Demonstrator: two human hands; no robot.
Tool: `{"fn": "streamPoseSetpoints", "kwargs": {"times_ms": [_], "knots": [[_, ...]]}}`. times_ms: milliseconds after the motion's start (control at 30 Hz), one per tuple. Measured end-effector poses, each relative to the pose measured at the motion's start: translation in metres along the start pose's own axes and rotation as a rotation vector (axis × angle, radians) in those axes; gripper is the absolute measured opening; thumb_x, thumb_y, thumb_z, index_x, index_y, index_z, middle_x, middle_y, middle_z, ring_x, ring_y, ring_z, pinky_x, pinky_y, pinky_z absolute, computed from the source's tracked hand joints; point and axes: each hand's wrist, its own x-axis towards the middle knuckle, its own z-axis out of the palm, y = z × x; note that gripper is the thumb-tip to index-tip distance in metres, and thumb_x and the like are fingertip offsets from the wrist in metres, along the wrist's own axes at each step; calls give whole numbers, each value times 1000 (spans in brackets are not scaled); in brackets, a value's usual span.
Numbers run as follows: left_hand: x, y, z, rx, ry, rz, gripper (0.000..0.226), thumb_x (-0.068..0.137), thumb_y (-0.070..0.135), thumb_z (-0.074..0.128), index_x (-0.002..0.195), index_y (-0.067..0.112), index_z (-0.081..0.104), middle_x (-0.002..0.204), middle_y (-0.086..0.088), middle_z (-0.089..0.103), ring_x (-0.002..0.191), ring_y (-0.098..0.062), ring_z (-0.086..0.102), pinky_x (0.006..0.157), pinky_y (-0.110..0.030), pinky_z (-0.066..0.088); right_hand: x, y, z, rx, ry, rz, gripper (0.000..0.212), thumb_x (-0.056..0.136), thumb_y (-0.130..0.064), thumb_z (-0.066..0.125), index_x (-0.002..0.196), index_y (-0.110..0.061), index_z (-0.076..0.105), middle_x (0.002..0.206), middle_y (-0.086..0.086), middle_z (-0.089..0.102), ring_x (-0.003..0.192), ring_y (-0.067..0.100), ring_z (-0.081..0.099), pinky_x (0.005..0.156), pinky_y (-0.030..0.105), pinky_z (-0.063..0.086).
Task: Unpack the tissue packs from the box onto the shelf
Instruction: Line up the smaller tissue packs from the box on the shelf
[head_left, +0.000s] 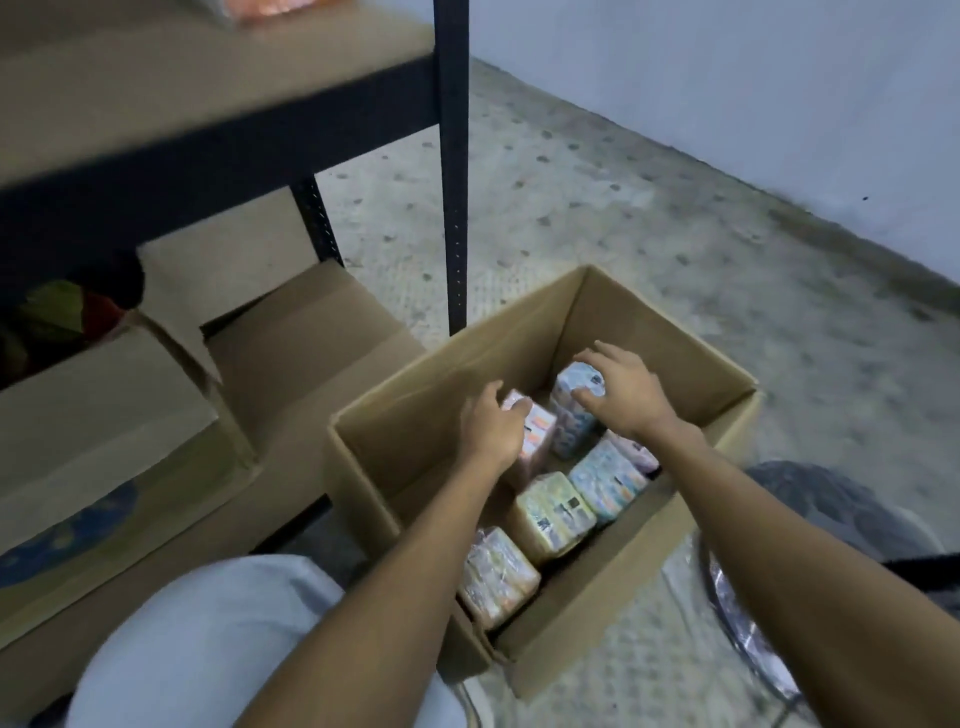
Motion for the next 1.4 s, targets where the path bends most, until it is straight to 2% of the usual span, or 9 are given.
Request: {"fn": "streamPoseSetpoints", "kwargs": {"times_ms": [100, 267, 467, 700, 833, 933, 1100, 1300, 1400], "knots": [[19, -6, 19, -37, -16, -50, 60, 92, 40, 56, 146, 25, 36, 149, -13, 34, 136, -30, 34, 113, -41, 29, 11, 9, 11, -24, -37, 6, 57, 87, -39, 59, 140, -29, 40, 157, 4, 23, 143, 25, 19, 110, 49, 26], [45, -7, 45, -67, -79, -97, 70, 89, 47, 56, 149, 35, 22, 159, -5, 11, 145, -32, 12, 116, -51, 20, 28, 23, 25, -54, -86, 1, 67, 88, -42, 59, 147, -32, 28, 160, 5, 10, 146, 28, 9, 114, 53, 23], [59, -17, 63, 21, -54, -155, 80, 86, 55, 56, 150, 28, 17, 159, -5, 12, 144, -35, 7, 116, -48, 10, 41, 29, 36, -145, -159, -23, 68, 89, -51, 53, 148, -38, 22, 160, 9, 6, 145, 30, 14, 113, 48, 26], [63, -46, 51, 15, 128, -283, 70, 79, 56, 64, 137, 26, 38, 148, -8, 32, 133, -35, 26, 106, -46, 27, 44, 12, 48, -274, -176, 19, 71, 78, -49, 65, 139, -30, 34, 145, 13, 21, 127, 36, 29, 97, 54, 40], [63, -62, 44, 13, 241, -302, 43, 78, 36, 69, 115, 20, 55, 127, -12, 54, 120, -33, 46, 105, -38, 32, 42, 7, 53, -325, -195, 48, 64, 78, -42, 71, 127, -24, 34, 143, 14, 19, 120, 41, 34, 90, 57, 39], [63, -65, 36, -25, 228, -277, 41, 74, 29, 73, 112, 20, 62, 117, -10, 65, 110, -31, 58, 98, -39, 46, 41, 7, 51, -342, -184, 48, 61, 81, -36, 70, 129, -25, 35, 141, 15, 23, 119, 41, 38, 90, 57, 39], [48, -56, 25, -28, 240, -197, 37, 72, 22, 76, 109, 22, 67, 110, -8, 69, 102, -30, 64, 90, -36, 53, 29, 9, 36, -241, -120, 99, 59, 79, -34, 72, 128, -29, 40, 138, 13, 28, 117, 38, 41, 90, 56, 40], [21, -33, -2, 37, 239, -90, 39, 68, 26, 80, 106, 31, 68, 106, -4, 69, 96, -27, 64, 85, -37, 55, -1, 5, 2, -108, 18, 82, 52, 76, -36, 74, 119, -32, 46, 141, 7, 30, 115, 33, 44, 93, 54, 43], [2, -18, -23, 30, 248, 11, 39, 68, 21, 82, 104, 27, 69, 103, -1, 69, 92, -21, 63, 83, -29, 52, -16, -6, -22, -49, 81, 91, 50, 75, -39, 74, 116, -35, 46, 139, 5, 31, 111, 29, 47, 92, 54, 44]]}}
